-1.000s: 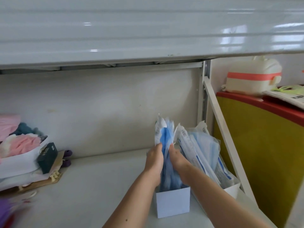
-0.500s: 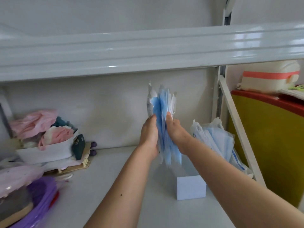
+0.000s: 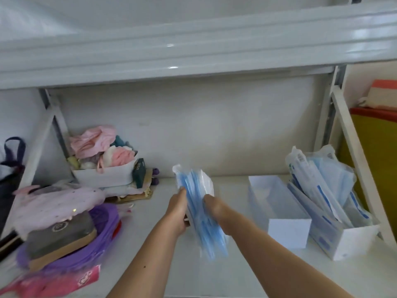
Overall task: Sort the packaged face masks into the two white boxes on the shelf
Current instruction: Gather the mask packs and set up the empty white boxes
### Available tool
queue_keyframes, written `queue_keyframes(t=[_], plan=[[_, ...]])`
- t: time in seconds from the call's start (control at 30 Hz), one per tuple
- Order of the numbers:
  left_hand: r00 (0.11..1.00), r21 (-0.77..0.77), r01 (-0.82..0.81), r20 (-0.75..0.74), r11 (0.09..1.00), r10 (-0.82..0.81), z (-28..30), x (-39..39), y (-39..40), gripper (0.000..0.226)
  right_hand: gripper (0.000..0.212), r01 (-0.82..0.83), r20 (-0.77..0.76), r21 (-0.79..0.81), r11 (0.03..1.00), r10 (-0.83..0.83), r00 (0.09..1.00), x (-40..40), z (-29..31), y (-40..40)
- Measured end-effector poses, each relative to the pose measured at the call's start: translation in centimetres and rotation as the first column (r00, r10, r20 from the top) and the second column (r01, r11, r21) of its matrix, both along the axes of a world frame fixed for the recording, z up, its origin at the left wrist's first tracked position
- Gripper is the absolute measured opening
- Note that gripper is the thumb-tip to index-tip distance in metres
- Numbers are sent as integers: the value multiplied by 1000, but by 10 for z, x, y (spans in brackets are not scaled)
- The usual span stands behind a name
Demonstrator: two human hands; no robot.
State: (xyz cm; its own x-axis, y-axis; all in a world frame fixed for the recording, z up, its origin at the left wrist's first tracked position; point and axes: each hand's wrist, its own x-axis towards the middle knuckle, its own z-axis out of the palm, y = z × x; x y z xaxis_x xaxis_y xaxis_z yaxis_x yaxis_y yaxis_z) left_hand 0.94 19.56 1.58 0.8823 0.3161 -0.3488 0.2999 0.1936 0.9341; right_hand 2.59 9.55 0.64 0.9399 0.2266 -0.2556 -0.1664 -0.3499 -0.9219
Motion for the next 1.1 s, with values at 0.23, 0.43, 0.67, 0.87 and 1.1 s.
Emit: queue_keyframes(t=[0.23,0.43,0.67,0.87,1.1], plan=[[993,-106,-8,-117,994,-5,-37,15,17,53,59,-4,9,-409,913,8,1000,2,-36,20],[911,136,-273,-280,952,301,-65,39,30,63,57,82,83,-602,794,-40,996,-5,-60,21],[896,565,-43,-344,824,282,-89,34,38,57,52,48,101,-655,754,24,995,1,-60,13],[903,664,-112,-243,740,355,-60,31,31,52,70,92,103,-596,798,-37,994,-8,-37,0],[998,616,-67,41,785,52,-18,49,-60,47,67,142,180,-516,845,-56,982,-10,-10,-43]])
